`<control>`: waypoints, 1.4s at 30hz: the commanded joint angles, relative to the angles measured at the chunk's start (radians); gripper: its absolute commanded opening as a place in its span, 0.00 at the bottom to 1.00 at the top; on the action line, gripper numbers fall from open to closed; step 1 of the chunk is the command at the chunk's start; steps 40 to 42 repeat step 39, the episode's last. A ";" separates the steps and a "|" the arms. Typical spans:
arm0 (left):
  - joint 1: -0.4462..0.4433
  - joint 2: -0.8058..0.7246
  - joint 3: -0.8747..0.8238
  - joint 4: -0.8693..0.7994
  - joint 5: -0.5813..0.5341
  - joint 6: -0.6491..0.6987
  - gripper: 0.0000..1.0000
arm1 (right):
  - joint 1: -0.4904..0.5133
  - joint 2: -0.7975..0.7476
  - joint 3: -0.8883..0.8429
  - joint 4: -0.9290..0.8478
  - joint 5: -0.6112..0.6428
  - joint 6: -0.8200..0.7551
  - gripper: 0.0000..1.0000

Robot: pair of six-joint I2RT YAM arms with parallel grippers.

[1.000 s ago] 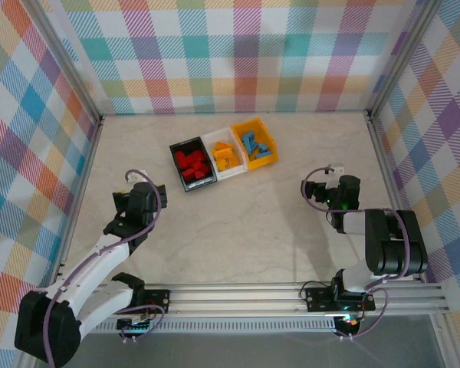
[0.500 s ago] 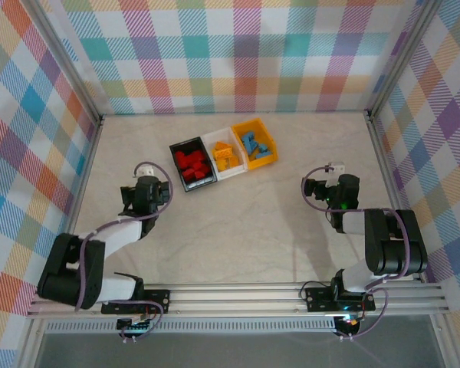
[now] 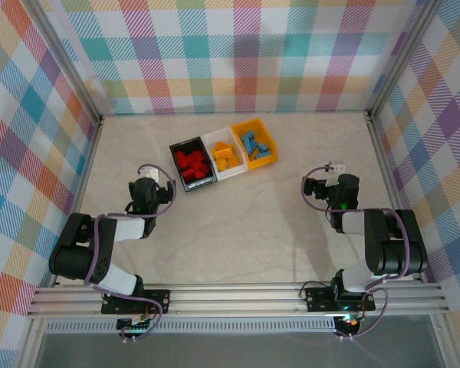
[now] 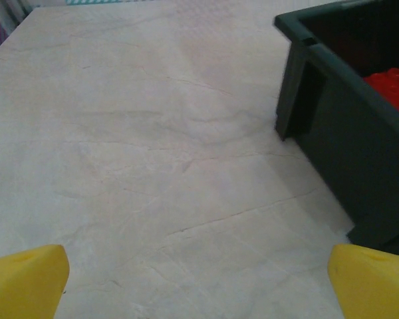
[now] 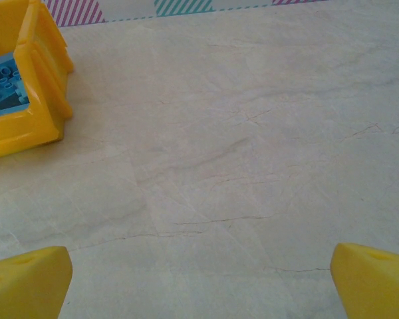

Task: Sort the legos into containers by color

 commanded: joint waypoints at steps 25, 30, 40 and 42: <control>0.060 0.048 -0.006 0.095 0.066 -0.058 1.00 | 0.006 0.010 0.009 0.040 0.002 -0.007 1.00; 0.060 0.048 -0.005 0.095 0.066 -0.058 1.00 | 0.007 0.010 0.010 0.038 0.003 -0.007 1.00; 0.060 0.048 -0.006 0.094 0.066 -0.058 1.00 | 0.007 0.010 -0.001 0.059 -0.006 -0.010 1.00; 0.060 0.048 -0.006 0.094 0.066 -0.058 1.00 | 0.007 0.010 -0.001 0.059 -0.006 -0.010 1.00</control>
